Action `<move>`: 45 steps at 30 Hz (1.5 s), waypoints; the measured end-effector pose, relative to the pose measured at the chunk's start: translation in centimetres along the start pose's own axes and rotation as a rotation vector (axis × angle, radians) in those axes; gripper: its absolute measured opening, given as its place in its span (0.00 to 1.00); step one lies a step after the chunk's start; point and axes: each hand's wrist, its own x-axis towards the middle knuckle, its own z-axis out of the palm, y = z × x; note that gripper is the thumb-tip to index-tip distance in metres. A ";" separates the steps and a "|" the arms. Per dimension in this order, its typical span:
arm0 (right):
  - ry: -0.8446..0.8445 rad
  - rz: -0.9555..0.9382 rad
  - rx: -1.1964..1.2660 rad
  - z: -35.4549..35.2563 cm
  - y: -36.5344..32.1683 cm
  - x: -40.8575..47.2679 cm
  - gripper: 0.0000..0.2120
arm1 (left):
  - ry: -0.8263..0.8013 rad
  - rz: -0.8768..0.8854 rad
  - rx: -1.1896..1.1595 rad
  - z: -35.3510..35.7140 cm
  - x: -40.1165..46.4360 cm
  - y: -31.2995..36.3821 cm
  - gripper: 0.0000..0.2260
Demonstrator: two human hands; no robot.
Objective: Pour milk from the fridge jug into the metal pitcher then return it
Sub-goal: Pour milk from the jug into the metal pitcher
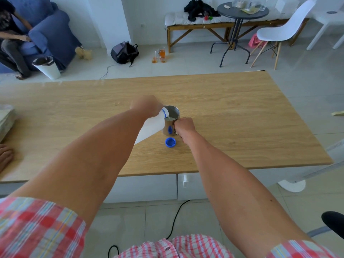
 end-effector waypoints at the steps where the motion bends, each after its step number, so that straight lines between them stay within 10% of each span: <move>1: 0.000 0.000 0.000 0.0 0.0 0.0 0.09 | 0.000 0.001 0.000 0.0 0.0 0.0 0.12; 45: -0.010 -0.014 0.008 0.2 0.0 0.2 0.08 | -0.008 0.003 -0.013 0.0 0.4 0.0 0.12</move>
